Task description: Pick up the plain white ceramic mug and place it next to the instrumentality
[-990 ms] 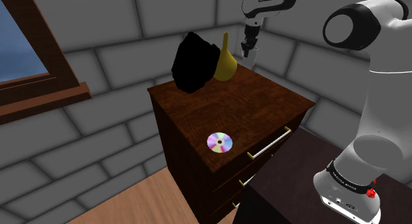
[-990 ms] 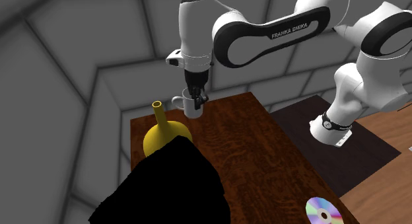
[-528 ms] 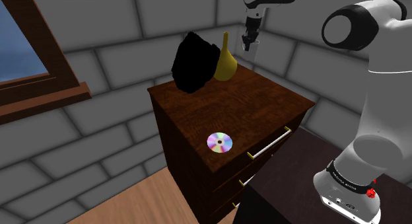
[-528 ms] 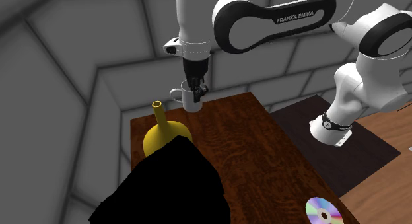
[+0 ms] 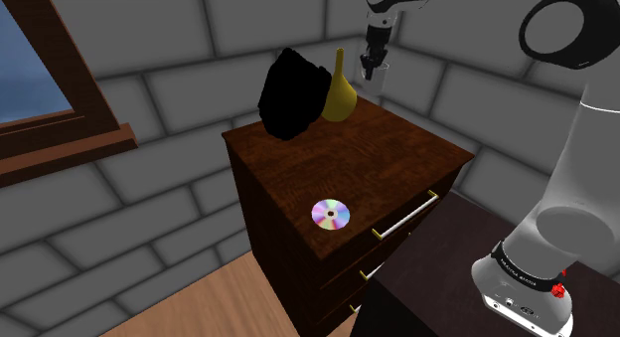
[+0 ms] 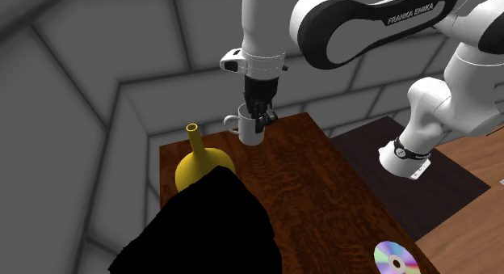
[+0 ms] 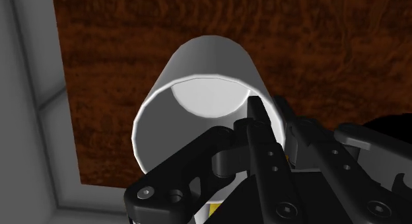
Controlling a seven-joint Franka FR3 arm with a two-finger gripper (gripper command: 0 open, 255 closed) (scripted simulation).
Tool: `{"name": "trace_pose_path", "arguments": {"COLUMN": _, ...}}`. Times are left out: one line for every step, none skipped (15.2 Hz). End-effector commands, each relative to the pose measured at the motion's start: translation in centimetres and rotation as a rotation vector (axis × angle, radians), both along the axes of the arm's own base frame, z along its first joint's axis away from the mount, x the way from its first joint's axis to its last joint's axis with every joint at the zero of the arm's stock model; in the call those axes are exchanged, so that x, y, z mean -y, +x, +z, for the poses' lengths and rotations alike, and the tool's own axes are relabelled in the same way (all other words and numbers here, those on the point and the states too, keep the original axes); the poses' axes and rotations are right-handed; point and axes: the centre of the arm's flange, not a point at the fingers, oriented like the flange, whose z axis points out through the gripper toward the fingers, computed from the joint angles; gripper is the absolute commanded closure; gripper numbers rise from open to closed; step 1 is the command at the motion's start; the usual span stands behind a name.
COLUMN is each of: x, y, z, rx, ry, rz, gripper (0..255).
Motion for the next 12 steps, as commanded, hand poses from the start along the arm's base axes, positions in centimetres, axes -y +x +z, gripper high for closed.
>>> {"name": "trace_pose_path", "arguments": {"x": -2.4, "y": -1.0, "z": 0.2, "rx": 0.0, "ry": 0.0, "rz": -0.001, "gripper": 255}}
{"name": "trace_pose_path", "arguments": {"x": -3.6, "y": -1.6, "z": 0.2, "rx": 0.0, "ry": 0.0, "rz": -0.001, "gripper": 255}}
{"name": "trace_pose_path", "arguments": {"x": -4.8, "y": -2.1, "z": 0.2, "rx": 0.0, "ry": 0.0, "rz": -0.001, "gripper": 255}}
{"name": "trace_pose_path", "arguments": {"x": -6.0, "y": -2.7, "z": 0.2, "rx": 0.0, "ry": 0.0, "rz": -0.001, "gripper": 255}}
{"name": "trace_pose_path", "arguments": {"x": -7.2, "y": -3.2, "z": 0.2, "rx": 0.0, "ry": 0.0, "rz": -0.001, "gripper": 255}}
{"name": "trace_pose_path", "arguments": {"x": -8.4, "y": -3.8, "z": 0.2, "rx": 0.0, "ry": 0.0, "rz": -0.001, "gripper": 255}}
{"name": "trace_pose_path", "arguments": {"x": -9.6, "y": -4.3, "z": 0.2, "rx": 0.0, "ry": 0.0, "rz": -0.001, "gripper": 255}}
{"name": "trace_pose_path", "arguments": {"x": -10.8, "y": -4.9, "z": 0.2, "rx": 0.0, "ry": 0.0, "rz": -0.001, "gripper": 255}}
{"name": "trace_pose_path", "arguments": {"x": -12.0, "y": -5.4, "z": 0.2, "rx": 0.0, "ry": 0.0, "rz": -0.001, "gripper": 255}}
{"name": "trace_pose_path", "arguments": {"x": -13.2, "y": -6.0, "z": 0.2, "rx": 0.0, "ry": 0.0, "rz": -0.001, "gripper": 255}}
{"name": "trace_pose_path", "arguments": {"x": -14.4, "y": -6.5, "z": 0.2, "rx": 0.0, "ry": 0.0, "rz": -0.001, "gripper": 255}}
{"name": "trace_pose_path", "arguments": {"x": -15.6, "y": -7.1, "z": 0.2, "rx": 0.0, "ry": 0.0, "rz": -0.001, "gripper": 255}}
